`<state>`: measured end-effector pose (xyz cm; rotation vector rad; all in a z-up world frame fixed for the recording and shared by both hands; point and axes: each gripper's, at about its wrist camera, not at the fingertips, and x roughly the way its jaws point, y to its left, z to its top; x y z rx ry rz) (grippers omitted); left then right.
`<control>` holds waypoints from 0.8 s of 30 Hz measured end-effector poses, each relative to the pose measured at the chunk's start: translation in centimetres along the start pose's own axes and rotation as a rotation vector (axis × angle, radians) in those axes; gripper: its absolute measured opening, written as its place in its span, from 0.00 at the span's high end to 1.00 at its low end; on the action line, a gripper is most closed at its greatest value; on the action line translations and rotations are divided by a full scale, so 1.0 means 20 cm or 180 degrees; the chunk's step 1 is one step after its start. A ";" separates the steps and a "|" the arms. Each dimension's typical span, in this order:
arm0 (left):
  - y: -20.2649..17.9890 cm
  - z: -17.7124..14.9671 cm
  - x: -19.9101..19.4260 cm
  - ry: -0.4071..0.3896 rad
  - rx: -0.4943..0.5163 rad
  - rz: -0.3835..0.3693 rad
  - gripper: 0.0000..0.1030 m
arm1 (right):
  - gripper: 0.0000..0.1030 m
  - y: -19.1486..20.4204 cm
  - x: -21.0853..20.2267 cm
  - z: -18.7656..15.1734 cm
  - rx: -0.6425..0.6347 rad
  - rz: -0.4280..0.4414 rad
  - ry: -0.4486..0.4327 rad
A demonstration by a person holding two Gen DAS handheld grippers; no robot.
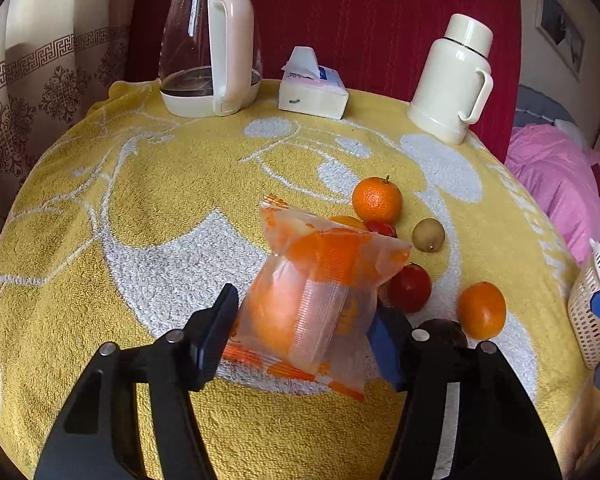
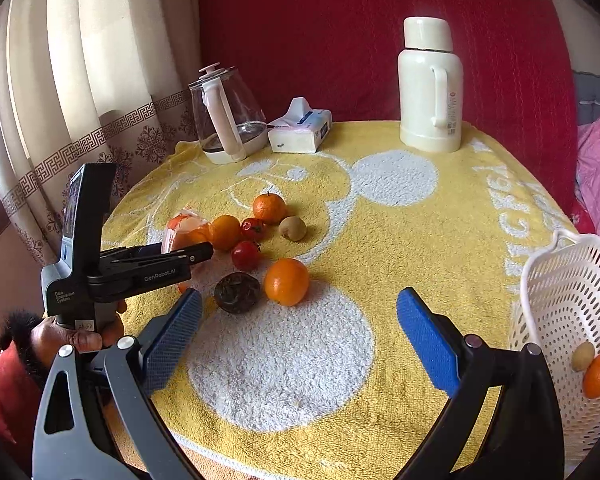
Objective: Organize fruits
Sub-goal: 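Grasp the orange mesh bag with the left gripper while the right grasps another large orange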
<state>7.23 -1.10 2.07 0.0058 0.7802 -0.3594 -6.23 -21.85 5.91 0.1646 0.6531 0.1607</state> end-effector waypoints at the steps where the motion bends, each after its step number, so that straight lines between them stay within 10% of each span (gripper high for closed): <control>1: 0.00 0.00 -0.01 -0.0016 -0.0012 -0.0003 0.42 | 0.04 0.00 0.01 0.00 0.0007 0.0022 0.0024; 7: 0.03 0.01 -0.09 -0.0147 -0.0105 -0.0011 0.49 | 0.05 0.01 0.12 0.03 -0.0001 -0.0019 0.0201; 12: 0.08 0.01 -0.17 -0.0239 -0.0197 -0.0024 0.52 | 0.39 0.00 0.28 0.06 0.0035 -0.0019 0.0454; 24: 0.15 -0.03 -0.24 -0.0236 -0.0258 -0.0023 0.56 | 0.58 0.01 0.54 0.10 0.0197 0.0077 0.0798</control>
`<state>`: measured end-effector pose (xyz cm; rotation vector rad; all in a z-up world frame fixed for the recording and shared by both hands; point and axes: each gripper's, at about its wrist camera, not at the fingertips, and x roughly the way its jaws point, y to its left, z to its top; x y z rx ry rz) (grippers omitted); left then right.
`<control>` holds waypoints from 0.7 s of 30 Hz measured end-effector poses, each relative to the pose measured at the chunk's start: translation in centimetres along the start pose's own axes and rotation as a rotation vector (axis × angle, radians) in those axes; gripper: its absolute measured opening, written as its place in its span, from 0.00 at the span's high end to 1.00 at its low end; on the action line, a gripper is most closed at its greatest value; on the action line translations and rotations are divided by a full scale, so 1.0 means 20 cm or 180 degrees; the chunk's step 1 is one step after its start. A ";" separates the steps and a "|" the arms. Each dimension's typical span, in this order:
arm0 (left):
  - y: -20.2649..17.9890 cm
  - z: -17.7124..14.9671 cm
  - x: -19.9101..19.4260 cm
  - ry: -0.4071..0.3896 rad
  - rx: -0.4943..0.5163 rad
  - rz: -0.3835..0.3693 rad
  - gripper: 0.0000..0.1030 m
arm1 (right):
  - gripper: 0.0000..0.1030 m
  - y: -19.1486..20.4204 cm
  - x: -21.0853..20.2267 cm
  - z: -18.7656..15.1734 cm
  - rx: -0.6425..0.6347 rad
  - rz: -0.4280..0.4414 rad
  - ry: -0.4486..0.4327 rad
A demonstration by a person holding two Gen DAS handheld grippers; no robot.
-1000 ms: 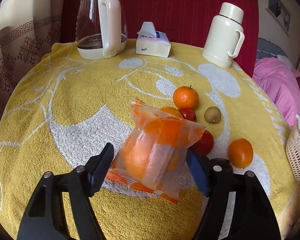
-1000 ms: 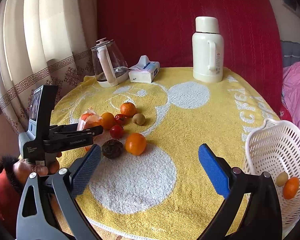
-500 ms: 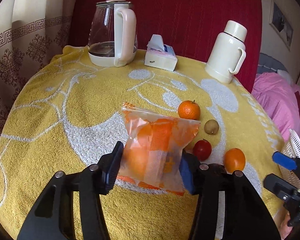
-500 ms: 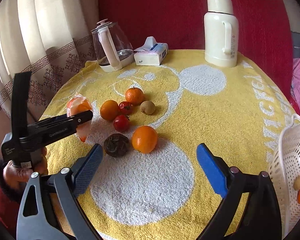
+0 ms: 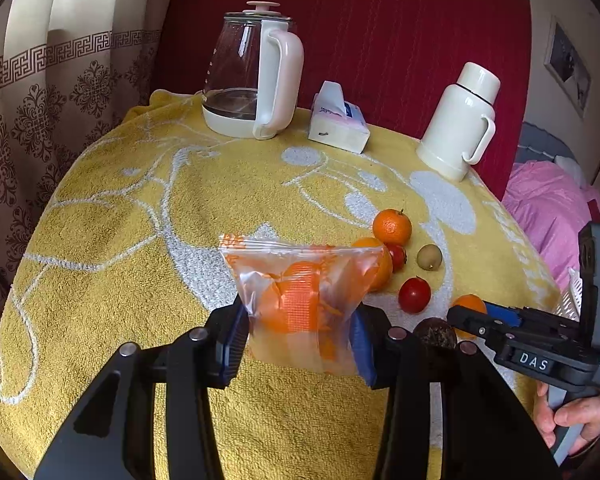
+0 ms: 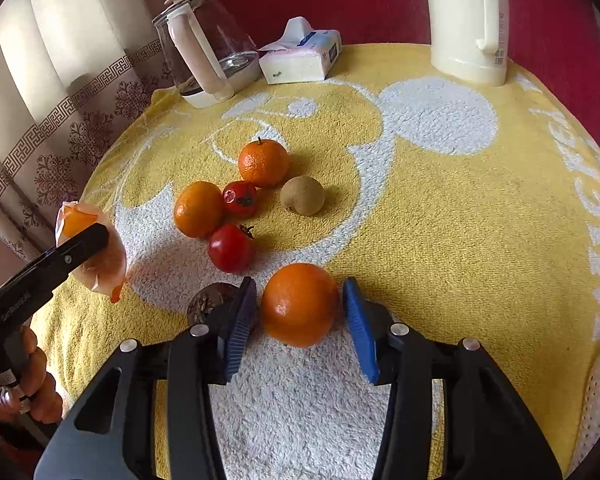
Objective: Organize fruits
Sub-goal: 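Grasp the orange mesh bag with the left gripper while the right grasps another large orange, then lift and carry the mesh bag and orange in both grippers to the basket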
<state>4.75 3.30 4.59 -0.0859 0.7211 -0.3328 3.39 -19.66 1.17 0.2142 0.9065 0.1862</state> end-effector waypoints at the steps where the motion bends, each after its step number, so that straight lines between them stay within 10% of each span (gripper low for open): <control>1: -0.01 0.00 0.00 -0.0007 0.0035 0.0016 0.56 | 0.58 0.00 0.01 0.01 -0.0009 -0.0012 0.0018; 21: -0.01 0.01 0.05 0.0424 0.0041 -0.0071 0.54 | 0.62 -0.02 -0.01 0.01 0.0021 -0.0067 0.0220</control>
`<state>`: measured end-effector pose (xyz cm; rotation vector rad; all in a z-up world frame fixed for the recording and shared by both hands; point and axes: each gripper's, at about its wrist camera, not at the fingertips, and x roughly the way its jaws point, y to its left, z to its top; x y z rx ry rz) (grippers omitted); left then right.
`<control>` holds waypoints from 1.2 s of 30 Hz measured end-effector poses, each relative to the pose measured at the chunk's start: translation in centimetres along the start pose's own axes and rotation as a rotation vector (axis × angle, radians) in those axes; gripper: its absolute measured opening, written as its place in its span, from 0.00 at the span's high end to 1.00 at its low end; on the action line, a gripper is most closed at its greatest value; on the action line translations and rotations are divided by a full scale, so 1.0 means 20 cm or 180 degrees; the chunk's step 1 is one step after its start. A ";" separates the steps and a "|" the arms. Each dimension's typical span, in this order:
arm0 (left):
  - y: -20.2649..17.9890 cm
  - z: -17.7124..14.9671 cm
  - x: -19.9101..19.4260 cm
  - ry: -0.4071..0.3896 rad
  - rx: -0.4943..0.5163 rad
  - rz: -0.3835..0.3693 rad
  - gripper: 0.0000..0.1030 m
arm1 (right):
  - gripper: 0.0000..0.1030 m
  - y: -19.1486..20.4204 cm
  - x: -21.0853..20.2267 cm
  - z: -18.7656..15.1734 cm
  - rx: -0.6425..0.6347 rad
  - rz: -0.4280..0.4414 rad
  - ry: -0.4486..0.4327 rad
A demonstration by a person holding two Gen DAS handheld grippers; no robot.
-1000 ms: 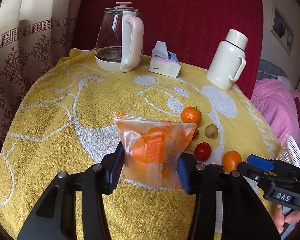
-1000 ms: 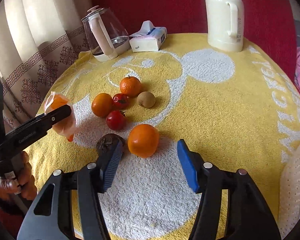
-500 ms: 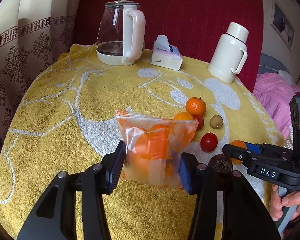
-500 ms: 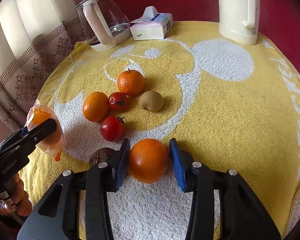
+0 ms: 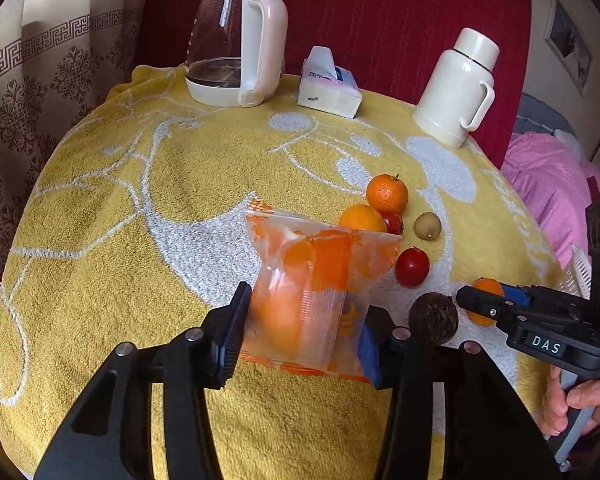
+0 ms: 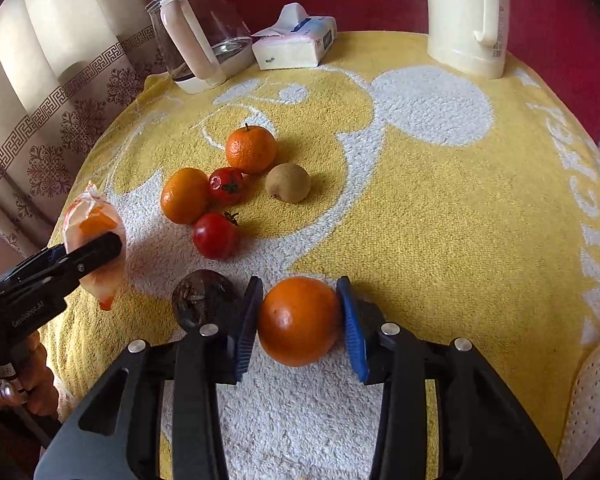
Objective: Organize fruits
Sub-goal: 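Lift and carry the mesh bag and orange in both grippers to the basket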
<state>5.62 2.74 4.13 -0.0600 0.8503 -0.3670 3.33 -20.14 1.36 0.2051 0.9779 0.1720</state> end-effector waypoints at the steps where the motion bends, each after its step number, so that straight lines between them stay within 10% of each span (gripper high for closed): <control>1: 0.01 0.00 -0.03 0.0019 -0.0018 0.0011 0.54 | 0.62 -0.01 -0.01 0.00 0.0056 -0.0001 0.0035; 13: 0.06 0.08 -0.41 0.0230 -0.0246 0.0164 0.54 | 0.62 0.04 -0.25 0.12 0.0295 -0.0175 0.0258; 36: 0.01 0.35 -0.99 -0.0207 0.0055 -0.0111 0.54 | 0.62 0.50 -0.54 0.49 0.0088 -0.0281 0.0276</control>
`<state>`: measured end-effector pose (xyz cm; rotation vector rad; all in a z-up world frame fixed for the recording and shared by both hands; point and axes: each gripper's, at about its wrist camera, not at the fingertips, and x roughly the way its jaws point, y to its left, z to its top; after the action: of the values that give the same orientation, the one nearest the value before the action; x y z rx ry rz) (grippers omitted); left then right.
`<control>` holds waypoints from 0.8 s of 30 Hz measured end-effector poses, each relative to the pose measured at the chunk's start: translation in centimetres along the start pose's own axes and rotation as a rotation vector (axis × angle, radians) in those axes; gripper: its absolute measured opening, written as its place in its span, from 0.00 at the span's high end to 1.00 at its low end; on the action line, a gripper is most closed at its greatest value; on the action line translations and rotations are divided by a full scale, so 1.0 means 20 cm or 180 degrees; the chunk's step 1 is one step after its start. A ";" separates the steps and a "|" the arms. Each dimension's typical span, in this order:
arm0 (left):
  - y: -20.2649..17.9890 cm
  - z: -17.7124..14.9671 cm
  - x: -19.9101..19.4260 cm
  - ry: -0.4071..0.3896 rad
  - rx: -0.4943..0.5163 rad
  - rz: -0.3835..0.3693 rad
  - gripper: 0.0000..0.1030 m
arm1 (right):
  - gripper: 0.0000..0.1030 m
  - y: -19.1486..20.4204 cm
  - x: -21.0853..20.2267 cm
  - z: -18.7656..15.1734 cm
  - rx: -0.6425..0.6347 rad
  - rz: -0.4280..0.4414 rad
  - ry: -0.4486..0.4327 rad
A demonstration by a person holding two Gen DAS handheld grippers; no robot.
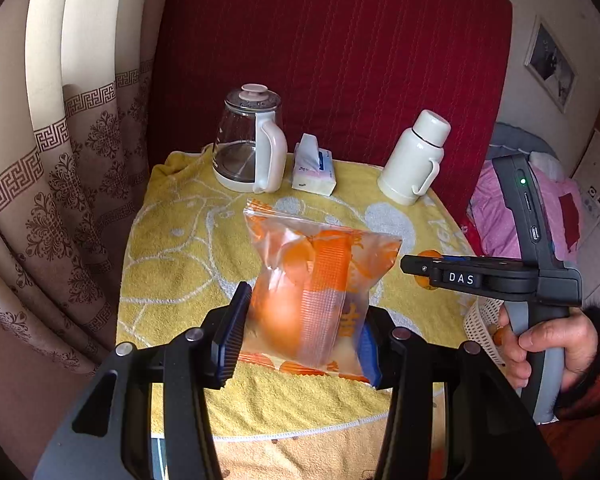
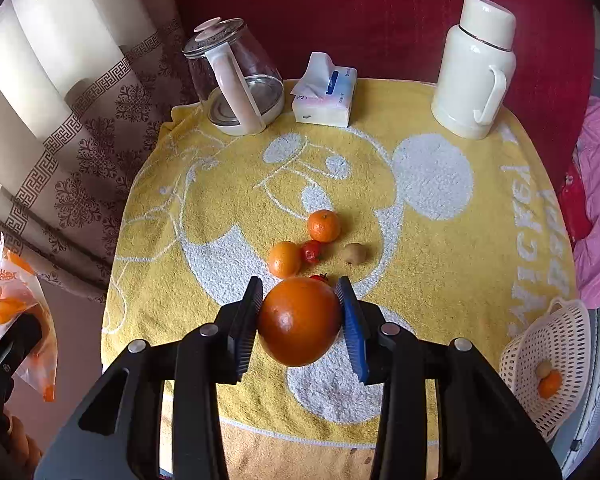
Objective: Organize fruits
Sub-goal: 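Lift and carry the mesh bag and orange in both grippers to the basket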
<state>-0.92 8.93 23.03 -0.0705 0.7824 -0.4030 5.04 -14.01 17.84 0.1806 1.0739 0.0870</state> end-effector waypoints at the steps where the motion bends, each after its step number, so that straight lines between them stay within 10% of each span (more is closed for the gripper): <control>1: 0.01 0.01 -0.01 -0.0012 0.0002 -0.0002 0.54 | 0.62 0.02 -0.01 0.01 0.0008 -0.0008 -0.0018; 24: -0.19 0.19 -0.03 -0.0224 0.0211 -0.0264 0.54 | 0.62 -0.23 -0.28 0.07 0.0357 -0.0187 -0.0332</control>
<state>0.14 5.23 26.93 -0.0549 0.6977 -0.5022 3.51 -19.64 22.44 0.2517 0.9798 -0.0353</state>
